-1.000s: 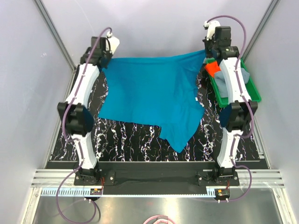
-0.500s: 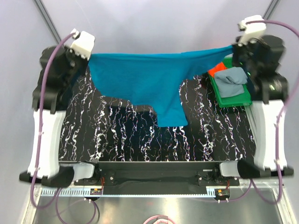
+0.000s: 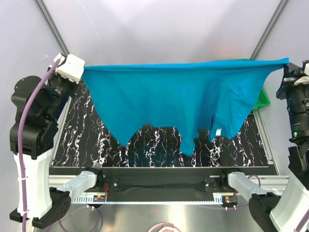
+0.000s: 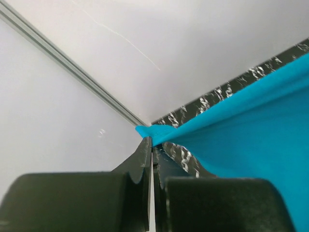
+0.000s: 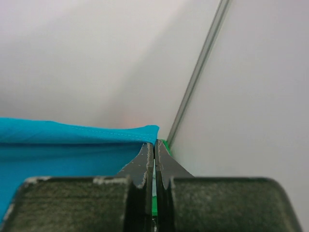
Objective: Fold and stack the t-shirts
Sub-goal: Fold the tshirt
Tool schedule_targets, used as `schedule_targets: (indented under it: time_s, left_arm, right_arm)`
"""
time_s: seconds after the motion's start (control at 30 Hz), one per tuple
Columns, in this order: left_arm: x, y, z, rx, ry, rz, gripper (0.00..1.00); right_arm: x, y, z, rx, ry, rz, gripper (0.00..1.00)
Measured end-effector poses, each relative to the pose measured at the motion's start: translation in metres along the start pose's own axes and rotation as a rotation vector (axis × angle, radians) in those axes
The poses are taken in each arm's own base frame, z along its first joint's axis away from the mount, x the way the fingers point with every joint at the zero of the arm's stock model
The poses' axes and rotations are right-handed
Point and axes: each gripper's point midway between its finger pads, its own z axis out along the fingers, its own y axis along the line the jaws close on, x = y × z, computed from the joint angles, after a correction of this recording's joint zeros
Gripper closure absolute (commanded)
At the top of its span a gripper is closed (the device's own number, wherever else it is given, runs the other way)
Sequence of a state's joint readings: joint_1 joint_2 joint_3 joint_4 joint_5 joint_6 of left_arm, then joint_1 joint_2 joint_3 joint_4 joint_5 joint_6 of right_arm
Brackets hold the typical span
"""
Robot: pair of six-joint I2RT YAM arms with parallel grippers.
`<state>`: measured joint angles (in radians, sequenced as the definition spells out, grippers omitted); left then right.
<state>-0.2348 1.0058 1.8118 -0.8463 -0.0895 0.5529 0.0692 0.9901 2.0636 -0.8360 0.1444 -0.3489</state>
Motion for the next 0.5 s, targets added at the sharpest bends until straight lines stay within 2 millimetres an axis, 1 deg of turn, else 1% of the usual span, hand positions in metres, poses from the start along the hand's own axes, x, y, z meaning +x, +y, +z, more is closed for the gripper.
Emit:
schedule_targets:
  time_s: [0.07,0.13,0.2,0.27,0.33,0.37,0.4,0.47,0.5]
  left_arm:
    - [-0.008,0.005,0.006,-0.013,-0.023,0.023,1.00]
    - [-0.010,0.006,0.016,-0.017,-0.029,0.055,1.00]
    - [-0.007,0.004,0.033,-0.013,-0.022,0.091,1.00]
    - [0.005,-0.003,0.055,0.004,0.010,0.131,1.00]
    - [0.027,-0.016,0.080,0.027,0.060,0.173,1.00]
    - [0.038,-0.022,0.090,0.041,0.088,0.191,1.00]
    - [0.055,-0.031,0.106,0.061,0.125,0.212,1.00]
    - [0.096,-0.055,0.138,0.122,0.217,0.246,1.00]
    - [0.120,-0.064,0.152,0.150,0.274,0.256,1.00]
  right_arm:
    - [-0.003,-0.003,0.004,0.010,-0.008,-0.030,1.00]
    - [-0.003,-0.004,0.015,0.020,-0.011,-0.071,1.00]
    - [0.003,-0.003,0.033,0.026,-0.004,-0.118,1.00]
    - [0.020,0.002,0.057,0.023,0.026,-0.168,1.00]
    - [0.044,0.013,0.087,0.006,0.067,-0.207,1.00]
    - [0.057,0.018,0.099,-0.004,0.091,-0.219,1.00]
    - [0.076,0.025,0.114,-0.017,0.125,-0.230,1.00]
    - [0.120,0.041,0.143,-0.051,0.212,-0.245,1.00]
    - [0.143,0.049,0.158,-0.071,0.256,-0.249,1.00]
